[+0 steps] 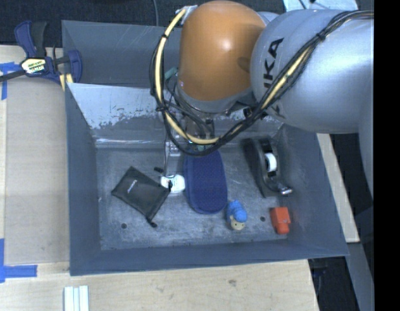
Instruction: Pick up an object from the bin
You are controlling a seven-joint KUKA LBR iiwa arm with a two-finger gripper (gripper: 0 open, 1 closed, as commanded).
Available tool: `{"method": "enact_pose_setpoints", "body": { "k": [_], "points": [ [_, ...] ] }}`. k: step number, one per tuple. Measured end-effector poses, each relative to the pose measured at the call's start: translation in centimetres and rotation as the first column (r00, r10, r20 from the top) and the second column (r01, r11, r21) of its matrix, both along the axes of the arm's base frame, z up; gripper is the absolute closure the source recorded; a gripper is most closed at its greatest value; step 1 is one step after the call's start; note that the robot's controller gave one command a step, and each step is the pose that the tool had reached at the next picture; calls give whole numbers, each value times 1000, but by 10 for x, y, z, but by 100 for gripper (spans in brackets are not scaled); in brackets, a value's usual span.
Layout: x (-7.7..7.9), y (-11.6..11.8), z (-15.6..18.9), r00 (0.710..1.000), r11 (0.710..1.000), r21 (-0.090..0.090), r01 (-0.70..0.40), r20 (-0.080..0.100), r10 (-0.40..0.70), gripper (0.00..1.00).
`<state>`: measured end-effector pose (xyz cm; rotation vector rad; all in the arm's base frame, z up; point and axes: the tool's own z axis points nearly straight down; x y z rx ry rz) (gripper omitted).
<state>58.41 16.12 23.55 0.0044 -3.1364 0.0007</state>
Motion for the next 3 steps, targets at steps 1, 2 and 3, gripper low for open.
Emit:
{"method": "enact_pose_setpoints", "body": {
  "k": [1,2,3],
  "points": [
    [-55,26,-156,995,995,0,-95,-2,95,0],
    [-52,26,-151,996,996,1,-92,7,92,100],
    [-43,31,-19,996,996,3,-88,17,88,100]
  ]
}}
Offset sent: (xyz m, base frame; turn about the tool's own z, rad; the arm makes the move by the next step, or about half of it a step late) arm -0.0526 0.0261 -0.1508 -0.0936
